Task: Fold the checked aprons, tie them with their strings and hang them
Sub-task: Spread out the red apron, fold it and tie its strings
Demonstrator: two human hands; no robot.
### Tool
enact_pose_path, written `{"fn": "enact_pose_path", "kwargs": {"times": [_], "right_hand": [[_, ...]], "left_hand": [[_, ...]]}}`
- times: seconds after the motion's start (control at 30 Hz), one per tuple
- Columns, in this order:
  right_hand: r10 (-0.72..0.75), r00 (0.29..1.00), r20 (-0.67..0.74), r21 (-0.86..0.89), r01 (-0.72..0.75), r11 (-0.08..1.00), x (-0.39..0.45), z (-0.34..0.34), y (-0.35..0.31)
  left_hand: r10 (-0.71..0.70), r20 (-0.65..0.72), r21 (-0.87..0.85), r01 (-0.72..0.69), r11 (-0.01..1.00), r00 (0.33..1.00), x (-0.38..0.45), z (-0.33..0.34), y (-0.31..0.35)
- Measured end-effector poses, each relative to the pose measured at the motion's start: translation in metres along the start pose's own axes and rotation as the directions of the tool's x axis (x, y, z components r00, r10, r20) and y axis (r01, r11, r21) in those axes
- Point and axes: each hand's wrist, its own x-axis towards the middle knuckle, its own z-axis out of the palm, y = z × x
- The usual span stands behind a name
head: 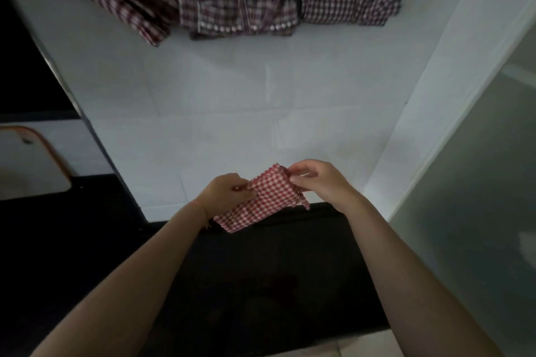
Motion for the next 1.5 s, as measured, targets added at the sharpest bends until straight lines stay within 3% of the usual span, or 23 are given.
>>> {"fn": "enact_pose_path", "kwargs": {"times": [0.1, 0.23, 0.43, 0.53, 0.63, 0.8, 0.9, 1.03, 1.13, 1.27, 1.5], "right_hand": [[-0.032, 0.999, 0.009, -0.035, 0.033, 0.999, -0.010, 0.005, -0.035], [-0.089, 0.996, -0.017, -0.259, 0.082, 0.962, -0.023, 0.021, -0.067], [-0.252, 0.936, -0.246, -0.485, 0.106, 0.868, -0.035, 0.041, -0.095], [-0.315, 0.895, -0.317, -0.457, 0.147, 0.877, -0.042, 0.047, -0.104], [-0.241, 0.903, -0.356, -0.289, 0.138, 0.947, -0.051, 0.047, -0.113], [-0.031, 0.987, -0.157, -0.271, -0.013, 0.963, -0.064, 0.039, -0.131], [-0.001, 0.984, -0.175, -0.223, -0.038, 0.974, -0.064, 0.042, -0.137], [-0.003, 0.988, -0.157, -0.391, -0.059, 0.918, -0.058, 0.050, -0.130], [0.128, 0.991, -0.048, -0.523, -0.134, 0.842, -0.056, 0.050, -0.119], [0.108, 0.983, 0.147, -0.486, -0.023, 0.873, -0.059, 0.062, -0.109], [0.157, 0.972, 0.176, -0.511, -0.046, 0.858, -0.055, 0.069, -0.103]], "left_hand": [[0.047, -0.041, -0.054, -0.049, 0.997, 0.998, -0.014, -0.036, 0.000], [0.077, -0.021, 0.004, -0.077, 0.997, 0.997, -0.031, -0.064, 0.001], [0.073, -0.029, -0.123, -0.076, 0.990, 0.997, -0.061, -0.089, 0.002], [0.058, -0.036, -0.257, -0.065, 0.964, 0.998, -0.071, -0.093, -0.003], [0.073, 0.006, -0.284, -0.068, 0.956, 0.997, -0.077, -0.096, -0.008], [0.129, 0.219, 0.016, -0.135, 0.991, 0.967, -0.081, -0.103, -0.019], [0.150, 0.232, 0.134, -0.184, 0.974, 0.961, -0.081, -0.101, -0.018], [0.236, 0.212, 0.266, -0.289, 0.920, 0.948, -0.081, -0.095, -0.012], [0.261, 0.173, 0.320, -0.305, 0.897, 0.950, -0.083, -0.094, -0.013], [0.279, 0.164, 0.330, -0.319, 0.888, 0.946, -0.084, -0.093, -0.020], [0.258, 0.164, 0.308, -0.298, 0.903, 0.952, -0.090, -0.093, -0.023]]}}
